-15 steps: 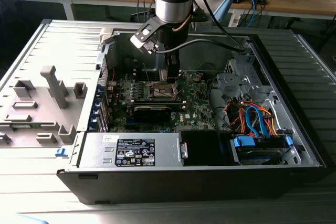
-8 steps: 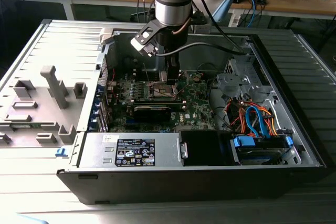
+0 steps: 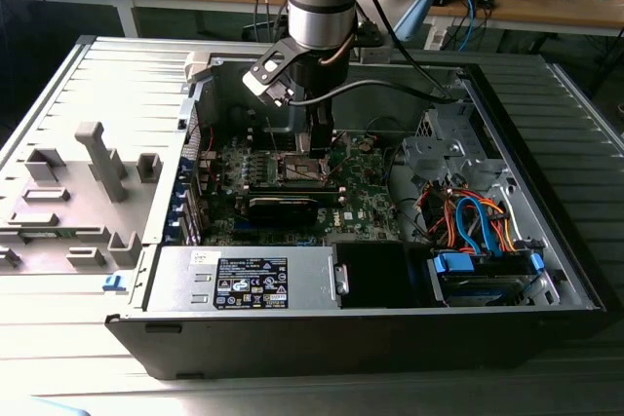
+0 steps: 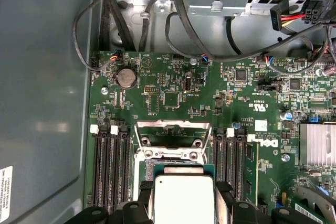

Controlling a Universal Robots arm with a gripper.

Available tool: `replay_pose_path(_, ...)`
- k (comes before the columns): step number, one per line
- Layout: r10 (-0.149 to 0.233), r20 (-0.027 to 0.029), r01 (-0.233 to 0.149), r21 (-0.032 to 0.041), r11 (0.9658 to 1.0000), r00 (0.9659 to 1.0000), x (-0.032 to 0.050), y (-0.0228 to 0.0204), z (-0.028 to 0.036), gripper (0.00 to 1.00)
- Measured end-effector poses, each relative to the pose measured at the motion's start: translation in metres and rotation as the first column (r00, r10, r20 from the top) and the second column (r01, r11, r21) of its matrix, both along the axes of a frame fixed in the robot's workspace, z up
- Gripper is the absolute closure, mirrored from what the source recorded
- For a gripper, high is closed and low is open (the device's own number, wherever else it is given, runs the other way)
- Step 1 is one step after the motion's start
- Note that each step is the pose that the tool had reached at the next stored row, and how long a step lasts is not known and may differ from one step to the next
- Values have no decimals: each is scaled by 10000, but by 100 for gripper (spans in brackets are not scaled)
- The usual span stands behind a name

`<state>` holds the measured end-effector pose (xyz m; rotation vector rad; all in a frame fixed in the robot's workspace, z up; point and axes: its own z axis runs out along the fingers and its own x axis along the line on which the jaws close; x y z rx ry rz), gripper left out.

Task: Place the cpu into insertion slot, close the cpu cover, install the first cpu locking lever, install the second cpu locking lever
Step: 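Place the cpu into insertion slot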

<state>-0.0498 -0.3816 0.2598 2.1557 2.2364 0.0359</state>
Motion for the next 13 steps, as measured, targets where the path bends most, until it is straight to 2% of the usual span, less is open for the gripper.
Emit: replay_pose_path(13,-2,0,2,-1,10000,10000,-1,0,-25,45)
